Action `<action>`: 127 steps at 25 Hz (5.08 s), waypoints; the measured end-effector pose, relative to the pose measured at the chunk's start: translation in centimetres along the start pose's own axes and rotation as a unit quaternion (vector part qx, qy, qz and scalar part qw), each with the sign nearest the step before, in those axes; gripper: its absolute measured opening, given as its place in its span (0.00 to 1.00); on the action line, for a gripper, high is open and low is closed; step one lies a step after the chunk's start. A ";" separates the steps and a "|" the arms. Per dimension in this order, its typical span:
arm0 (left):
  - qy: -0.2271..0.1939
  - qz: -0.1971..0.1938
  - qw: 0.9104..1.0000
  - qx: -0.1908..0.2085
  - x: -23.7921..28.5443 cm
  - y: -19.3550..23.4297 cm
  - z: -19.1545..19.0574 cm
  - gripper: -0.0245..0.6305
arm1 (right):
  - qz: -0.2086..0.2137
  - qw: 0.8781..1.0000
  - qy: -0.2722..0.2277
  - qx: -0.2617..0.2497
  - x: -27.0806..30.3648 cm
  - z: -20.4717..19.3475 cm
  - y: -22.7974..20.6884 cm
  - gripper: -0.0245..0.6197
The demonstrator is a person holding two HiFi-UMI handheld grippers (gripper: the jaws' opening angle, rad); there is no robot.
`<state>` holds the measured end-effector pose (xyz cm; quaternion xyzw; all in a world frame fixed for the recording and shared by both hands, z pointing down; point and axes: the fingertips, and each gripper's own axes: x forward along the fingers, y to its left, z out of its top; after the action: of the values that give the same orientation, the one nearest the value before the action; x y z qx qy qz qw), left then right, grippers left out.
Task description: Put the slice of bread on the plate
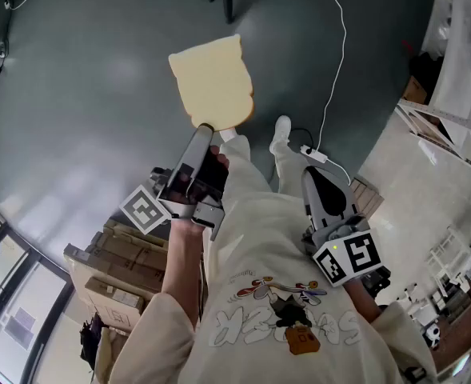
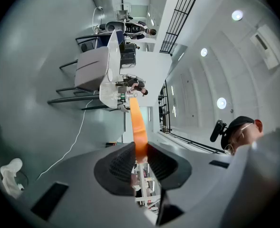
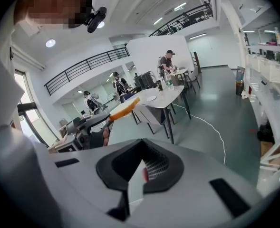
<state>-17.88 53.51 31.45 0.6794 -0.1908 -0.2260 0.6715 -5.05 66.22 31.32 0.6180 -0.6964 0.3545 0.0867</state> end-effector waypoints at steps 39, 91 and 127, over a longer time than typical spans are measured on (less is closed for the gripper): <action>-0.065 0.024 0.997 -0.032 10.4 -1.9 -4.4 0.17 | 0.124 0.989 -0.083 -0.001 6.2 12.8 -4.4 0.05; -0.087 0.041 0.995 -0.027 39.0 -1.1 29.4 0.17 | 0.143 0.986 -0.087 0.016 41.5 42.0 -9.4 0.05; -0.140 0.107 0.984 -0.002 48.2 2.9 38.2 0.17 | 0.212 0.976 -0.026 -0.047 52.1 48.0 -12.1 0.05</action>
<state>0.50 -5.23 32.05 0.6152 -0.3538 -0.2465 0.6600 9.77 -4.10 29.92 0.4602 -0.8294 0.3160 0.0203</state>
